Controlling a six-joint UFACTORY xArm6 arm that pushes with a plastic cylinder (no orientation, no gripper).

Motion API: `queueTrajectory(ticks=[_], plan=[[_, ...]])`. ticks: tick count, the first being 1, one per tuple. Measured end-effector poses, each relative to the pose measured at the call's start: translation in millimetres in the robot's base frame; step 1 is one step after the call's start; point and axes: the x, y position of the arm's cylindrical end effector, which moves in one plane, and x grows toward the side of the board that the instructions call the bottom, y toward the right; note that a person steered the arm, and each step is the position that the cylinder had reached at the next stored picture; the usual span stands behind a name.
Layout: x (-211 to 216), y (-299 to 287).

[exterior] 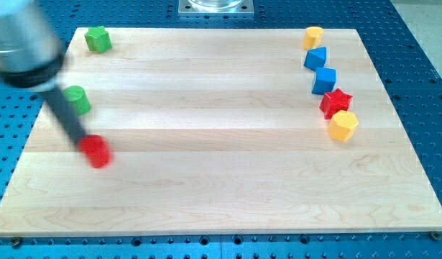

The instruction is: Place the red circle vertically below the yellow hexagon

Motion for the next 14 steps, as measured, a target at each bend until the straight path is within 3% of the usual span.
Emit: queueTrajectory(ticks=[1,2,3,4,5,6,7,9,10,12,13,14], plan=[[8,69],[-27,26],[7,13],[33,35],[42,143],[43,99],[70,107],[78,227],[119,226],[65,295],[54,244],[34,261]])
